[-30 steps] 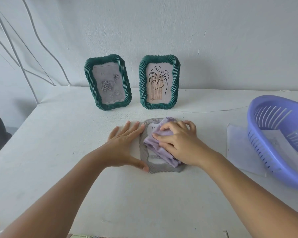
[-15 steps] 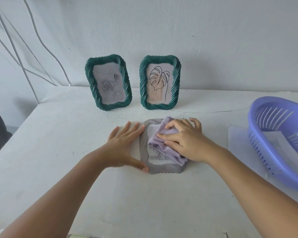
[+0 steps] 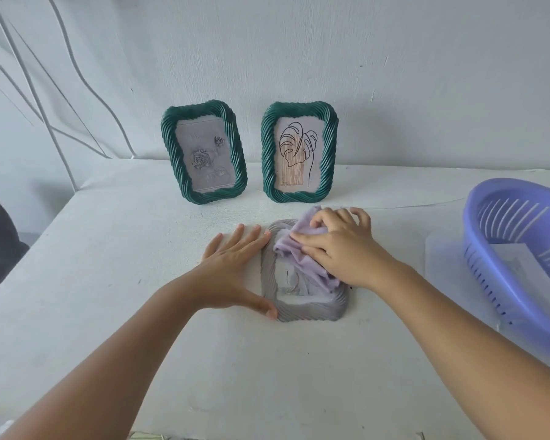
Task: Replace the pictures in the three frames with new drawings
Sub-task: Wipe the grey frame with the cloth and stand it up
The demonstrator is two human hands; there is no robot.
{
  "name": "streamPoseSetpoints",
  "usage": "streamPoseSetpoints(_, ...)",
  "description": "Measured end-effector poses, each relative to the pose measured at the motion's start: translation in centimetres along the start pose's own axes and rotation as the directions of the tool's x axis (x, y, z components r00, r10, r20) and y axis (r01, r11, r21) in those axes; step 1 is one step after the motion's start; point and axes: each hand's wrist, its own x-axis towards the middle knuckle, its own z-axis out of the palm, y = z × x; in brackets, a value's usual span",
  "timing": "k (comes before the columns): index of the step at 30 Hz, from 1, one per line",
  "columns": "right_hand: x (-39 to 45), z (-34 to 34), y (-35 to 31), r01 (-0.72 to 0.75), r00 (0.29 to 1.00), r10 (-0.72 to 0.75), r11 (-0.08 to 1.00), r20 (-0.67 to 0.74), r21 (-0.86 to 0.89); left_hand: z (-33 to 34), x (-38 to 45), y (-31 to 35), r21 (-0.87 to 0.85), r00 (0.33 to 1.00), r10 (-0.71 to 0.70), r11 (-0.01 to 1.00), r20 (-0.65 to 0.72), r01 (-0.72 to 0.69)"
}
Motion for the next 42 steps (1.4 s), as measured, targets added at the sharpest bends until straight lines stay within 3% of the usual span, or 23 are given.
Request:
streamPoseSetpoints(3,1.2,0.7,-2.2,-0.045,0.998,0.046,0.999,-0.032,0.021,0.1,0.1,0.0,0.009,1.0,0.001,1.0,0.0,-0.001)
streamPoseSetpoints(7,-0.5,0.4,-1.5,0.033,0.999,-0.035,0.995,0.019,0.091,0.0,0.0,-0.1,-0.008,1.0,0.002,1.0,-0.006,-0.003)
streamPoseSetpoints(10,-2.2,-0.1,0.3,0.057,0.998,-0.059,0.997,0.037,0.044,0.0,0.0,-0.1,-0.01,1.0,0.004,1.0,-0.006,-0.004)
streamPoseSetpoints(16,0.2,0.6,-1.7,-0.144,0.986,0.143,0.99,-0.089,-0.007,0.0,0.0,0.0,-0.008,1.0,0.005,1.0,-0.006,-0.005)
streamPoseSetpoints(23,-3.3,0.2,-2.3,-0.024,0.999,0.024,1.0,-0.035,0.018,-0.1,0.0,0.1,-0.019,1.0,0.003,1.0,-0.009,-0.003)
streamPoseSetpoints(27,-3.3,0.2,-0.2,-0.178,0.978,0.167,0.981,-0.127,-0.08,0.0,0.0,0.0,-0.023,1.0,0.005,1.0,-0.006,-0.005)
streamPoseSetpoints(31,-1.2,1.1,-2.2,-0.309,0.939,0.299,0.95,-0.173,-0.037,0.0,0.0,0.0,-0.028,1.0,0.005,1.0,-0.013,-0.005)
streamPoseSetpoints(37,-4.8,0.6,-1.0,-0.083,0.991,0.083,0.997,-0.108,0.006,0.0,0.0,0.0,-0.022,1.0,0.005,1.0,-0.018,-0.006)
streamPoseSetpoints(42,-3.4,-0.3,0.5,-0.219,0.967,0.213,0.975,-0.137,-0.033,-0.1,0.0,0.0,-0.028,1.0,0.008,1.0,-0.01,-0.008)
